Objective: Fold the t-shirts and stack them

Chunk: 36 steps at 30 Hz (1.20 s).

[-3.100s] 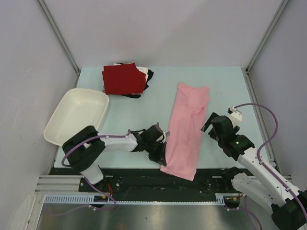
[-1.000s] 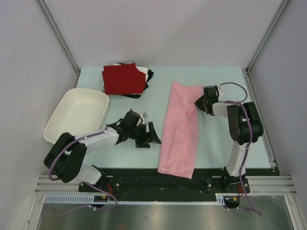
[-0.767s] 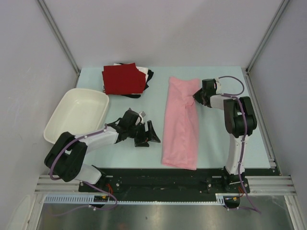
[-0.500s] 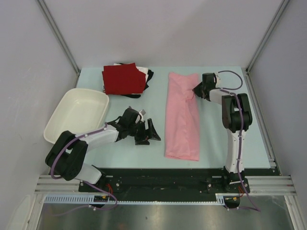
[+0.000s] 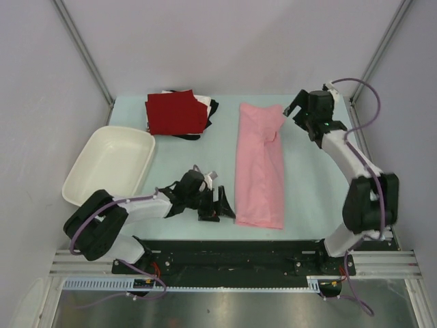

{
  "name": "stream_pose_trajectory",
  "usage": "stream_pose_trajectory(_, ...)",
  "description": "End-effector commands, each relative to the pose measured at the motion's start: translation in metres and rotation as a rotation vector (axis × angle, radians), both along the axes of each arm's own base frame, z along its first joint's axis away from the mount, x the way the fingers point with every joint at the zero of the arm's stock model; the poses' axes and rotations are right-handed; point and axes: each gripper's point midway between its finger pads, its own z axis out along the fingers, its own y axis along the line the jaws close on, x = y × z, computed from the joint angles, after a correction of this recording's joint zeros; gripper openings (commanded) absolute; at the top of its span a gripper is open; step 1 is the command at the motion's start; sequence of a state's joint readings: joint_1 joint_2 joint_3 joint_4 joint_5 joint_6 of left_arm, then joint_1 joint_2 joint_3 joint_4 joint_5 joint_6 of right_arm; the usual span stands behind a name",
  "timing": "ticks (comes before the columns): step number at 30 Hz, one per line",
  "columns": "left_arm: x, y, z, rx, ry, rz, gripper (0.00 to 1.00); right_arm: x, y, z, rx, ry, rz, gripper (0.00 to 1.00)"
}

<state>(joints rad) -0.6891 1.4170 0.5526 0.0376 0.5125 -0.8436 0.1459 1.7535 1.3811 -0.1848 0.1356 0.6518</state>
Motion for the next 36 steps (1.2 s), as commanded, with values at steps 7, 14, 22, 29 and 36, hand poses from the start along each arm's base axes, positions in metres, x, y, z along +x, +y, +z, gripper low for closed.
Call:
stream_pose_trajectory(7,-0.047,-0.042,-0.019,-0.07,0.023,-0.131,0.91,-0.202,0.001,0.012,-0.078,0.071,0.223,1.0)
stream_pose_trajectory(14,-0.033,-0.033,-0.052,0.069,0.048,-0.042,0.9,-0.295,0.008,0.014,0.037,0.008,0.243,0.97)
stream_pose_trajectory(22,-0.022,-0.013,-0.073,0.263,0.075,0.02,0.88,-0.329,0.009,0.008,0.083,0.019,0.261,0.96)
stream_pose_trajectory(29,-0.022,0.013,-0.067,0.395,0.058,0.045,0.88,-0.327,0.012,-0.003,0.081,0.055,0.27,0.95)
stream_pose_trajectory(36,-0.022,0.009,-0.074,0.386,0.07,0.042,0.88,-0.328,0.021,-0.013,0.102,0.072,0.289,0.94)
